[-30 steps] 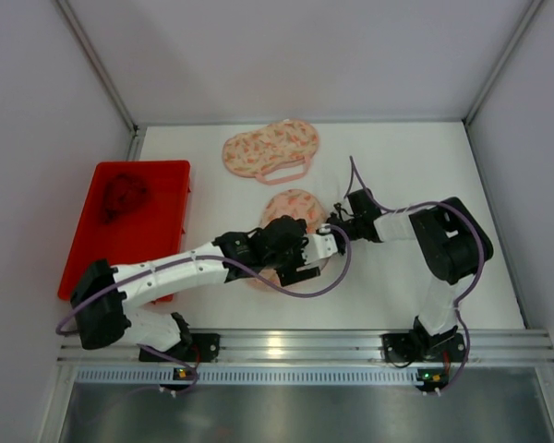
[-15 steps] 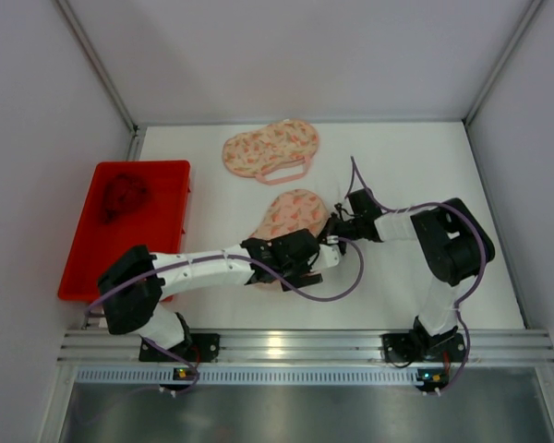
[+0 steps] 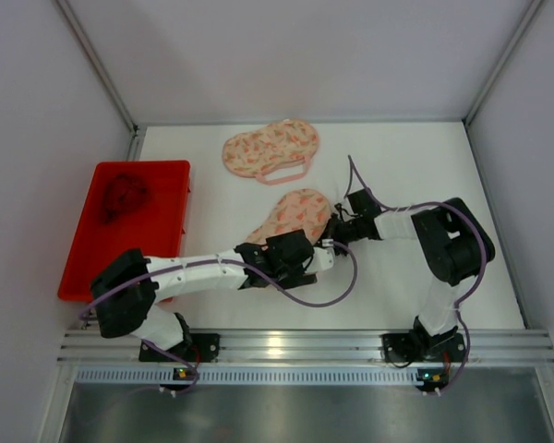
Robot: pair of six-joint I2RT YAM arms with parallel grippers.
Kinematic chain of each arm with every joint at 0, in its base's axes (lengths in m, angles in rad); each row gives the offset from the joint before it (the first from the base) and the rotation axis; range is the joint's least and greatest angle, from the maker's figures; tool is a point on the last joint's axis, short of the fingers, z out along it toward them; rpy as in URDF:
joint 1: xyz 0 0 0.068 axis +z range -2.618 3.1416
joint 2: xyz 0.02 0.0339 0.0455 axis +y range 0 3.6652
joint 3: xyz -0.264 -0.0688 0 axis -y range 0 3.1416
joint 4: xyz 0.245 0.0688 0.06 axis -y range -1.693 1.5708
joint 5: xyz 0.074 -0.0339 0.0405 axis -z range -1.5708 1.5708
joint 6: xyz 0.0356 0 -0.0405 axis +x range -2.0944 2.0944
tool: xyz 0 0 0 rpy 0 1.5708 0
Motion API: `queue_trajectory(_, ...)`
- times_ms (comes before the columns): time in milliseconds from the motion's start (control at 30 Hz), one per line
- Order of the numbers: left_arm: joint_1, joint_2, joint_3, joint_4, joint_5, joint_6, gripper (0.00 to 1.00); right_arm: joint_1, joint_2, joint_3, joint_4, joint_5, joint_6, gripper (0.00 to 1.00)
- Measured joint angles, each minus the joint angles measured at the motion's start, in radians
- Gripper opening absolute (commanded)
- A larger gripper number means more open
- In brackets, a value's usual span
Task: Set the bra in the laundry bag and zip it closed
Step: Adjust the bra in the laundry bag.
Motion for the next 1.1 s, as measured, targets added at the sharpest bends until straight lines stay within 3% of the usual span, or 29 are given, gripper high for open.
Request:
queue_trajectory(333, -0.001, -0.029, -0.16, 0.205, -0.064, 0.138, 0.88, 0.0, 0.0, 0.026, -0.034, 0.002, -0.072, 0.0)
queue_trajectory(700, 0.028, -0.163, -0.201, 0.231, -0.066, 0.196, 0.88, -0.002, 0.001, 0.053, -0.077, 0.004, -0.129, 0.0)
queue_trajectory(933, 0.034, -0.14, -0.201, 0.246, -0.047, 0.222, 0.88, -0.003, 0.001, 0.058, -0.087, 0.003, -0.137, 0.0)
queue_trajectory(1100, 0.033, -0.035, -0.201, 0.313, -0.045, 0.222, 0.88, -0.006, 0.001, 0.058, -0.082, -0.007, -0.135, 0.0)
